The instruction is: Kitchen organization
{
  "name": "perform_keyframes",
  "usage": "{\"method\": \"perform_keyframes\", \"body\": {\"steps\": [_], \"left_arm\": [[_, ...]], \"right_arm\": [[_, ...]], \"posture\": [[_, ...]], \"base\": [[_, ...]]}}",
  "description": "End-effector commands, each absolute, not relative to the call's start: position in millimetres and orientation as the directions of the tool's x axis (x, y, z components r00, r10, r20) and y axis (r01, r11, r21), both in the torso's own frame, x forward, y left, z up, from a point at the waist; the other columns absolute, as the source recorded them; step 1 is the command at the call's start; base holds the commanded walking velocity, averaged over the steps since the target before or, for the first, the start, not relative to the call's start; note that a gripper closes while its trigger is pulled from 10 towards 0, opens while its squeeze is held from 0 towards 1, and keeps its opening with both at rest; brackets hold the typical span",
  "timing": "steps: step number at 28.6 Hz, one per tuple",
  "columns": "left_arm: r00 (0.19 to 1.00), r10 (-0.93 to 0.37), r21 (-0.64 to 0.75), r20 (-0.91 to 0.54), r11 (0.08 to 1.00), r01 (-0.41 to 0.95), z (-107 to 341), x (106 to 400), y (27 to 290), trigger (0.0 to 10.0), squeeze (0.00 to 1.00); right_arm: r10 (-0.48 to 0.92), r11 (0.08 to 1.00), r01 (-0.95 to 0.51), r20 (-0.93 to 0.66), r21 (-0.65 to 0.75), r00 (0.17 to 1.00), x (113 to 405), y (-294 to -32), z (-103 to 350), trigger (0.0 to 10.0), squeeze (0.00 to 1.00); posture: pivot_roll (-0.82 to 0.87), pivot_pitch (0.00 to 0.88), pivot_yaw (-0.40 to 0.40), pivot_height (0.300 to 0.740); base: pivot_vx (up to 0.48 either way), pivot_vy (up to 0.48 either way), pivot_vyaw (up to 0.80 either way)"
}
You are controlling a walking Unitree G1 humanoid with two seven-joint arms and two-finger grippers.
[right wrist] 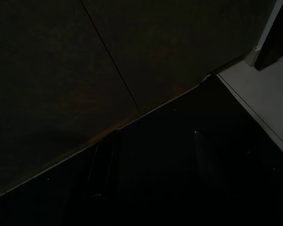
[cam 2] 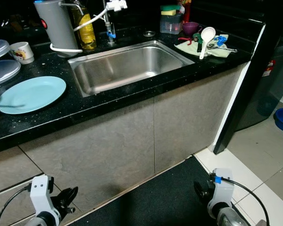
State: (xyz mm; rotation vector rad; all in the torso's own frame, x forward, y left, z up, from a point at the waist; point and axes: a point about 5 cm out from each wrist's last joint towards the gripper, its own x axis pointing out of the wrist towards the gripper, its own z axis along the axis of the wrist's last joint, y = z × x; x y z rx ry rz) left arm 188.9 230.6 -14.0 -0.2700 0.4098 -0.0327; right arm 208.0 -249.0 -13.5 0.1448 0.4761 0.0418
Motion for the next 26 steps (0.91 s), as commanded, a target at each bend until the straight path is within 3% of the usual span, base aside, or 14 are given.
{"method": "perform_keyframes", "body": {"steps": [1, 26], "left_arm": [[0.918, -0.069, -0.252, -0.391, 0.967, -0.034, -13.9, 187.5, 238.4, 10.0, 0.0], [0.92, -0.064, -0.25, -0.386, 0.967, -0.038, -13.7, 188.4, 239.1, 10.0, 0.0]], "right_arm": [[0.081, 0.988, -0.009, -0.463, 0.156, 0.883, 207.2, -245.1, -14.9, 10.0, 0.0], [0.082, 0.987, -0.009, -0.464, 0.158, 0.882, 207.3, -244.5, -11.9, 10.0, 0.0]], "posture": [[-0.01, 0.0, 0.015, 0.74], [-0.01, 0.0, 0.019, 0.74]], "base": [[0.0, 0.0, 0.0], [0.0, 0.0, 0.0]]}}
